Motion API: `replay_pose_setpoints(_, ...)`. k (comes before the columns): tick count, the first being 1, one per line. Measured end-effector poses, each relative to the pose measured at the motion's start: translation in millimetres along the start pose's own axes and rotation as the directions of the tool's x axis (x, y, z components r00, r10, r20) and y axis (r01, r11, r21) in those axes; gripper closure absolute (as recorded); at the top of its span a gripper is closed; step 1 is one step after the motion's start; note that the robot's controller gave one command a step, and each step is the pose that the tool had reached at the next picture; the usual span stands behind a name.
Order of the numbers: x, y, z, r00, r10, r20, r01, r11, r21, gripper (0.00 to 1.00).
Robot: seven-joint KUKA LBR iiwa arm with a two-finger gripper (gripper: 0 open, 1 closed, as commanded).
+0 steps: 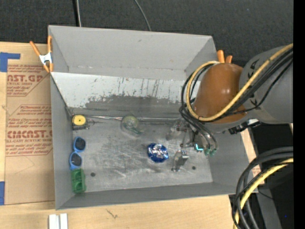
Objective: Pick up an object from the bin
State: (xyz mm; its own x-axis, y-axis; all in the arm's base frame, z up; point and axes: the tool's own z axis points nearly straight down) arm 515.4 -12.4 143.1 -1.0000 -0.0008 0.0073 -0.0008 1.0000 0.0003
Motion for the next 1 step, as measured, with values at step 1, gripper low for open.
replay_pose_setpoints(1,12.0,-1.2,63.2,0.978,0.211,0.004,-0.211,0.978,-0.002,0.0)
